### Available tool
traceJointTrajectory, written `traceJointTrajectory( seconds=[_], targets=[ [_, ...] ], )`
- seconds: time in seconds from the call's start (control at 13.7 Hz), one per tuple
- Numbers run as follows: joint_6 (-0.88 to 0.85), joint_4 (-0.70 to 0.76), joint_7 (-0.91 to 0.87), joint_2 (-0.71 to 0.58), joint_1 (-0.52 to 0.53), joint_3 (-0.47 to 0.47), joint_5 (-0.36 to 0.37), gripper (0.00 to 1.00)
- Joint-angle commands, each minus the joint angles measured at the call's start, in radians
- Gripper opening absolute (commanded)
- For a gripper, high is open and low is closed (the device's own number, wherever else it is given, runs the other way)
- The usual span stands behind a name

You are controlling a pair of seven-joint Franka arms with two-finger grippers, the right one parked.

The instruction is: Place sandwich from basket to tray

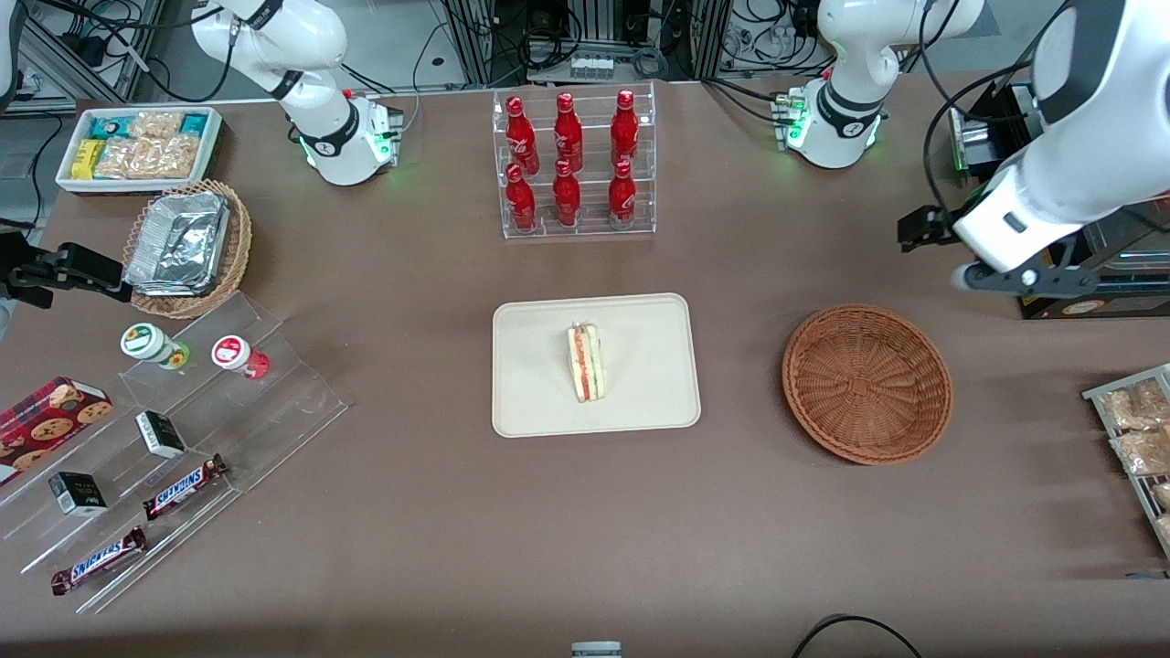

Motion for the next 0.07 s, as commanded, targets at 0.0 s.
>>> traceJointTrajectory(
  seconds=[0.0],
  targets=[
    [-0.034, 0.017, 0.017, -0.025, 0.011, 0.025, -0.015, 1.00]
  ],
)
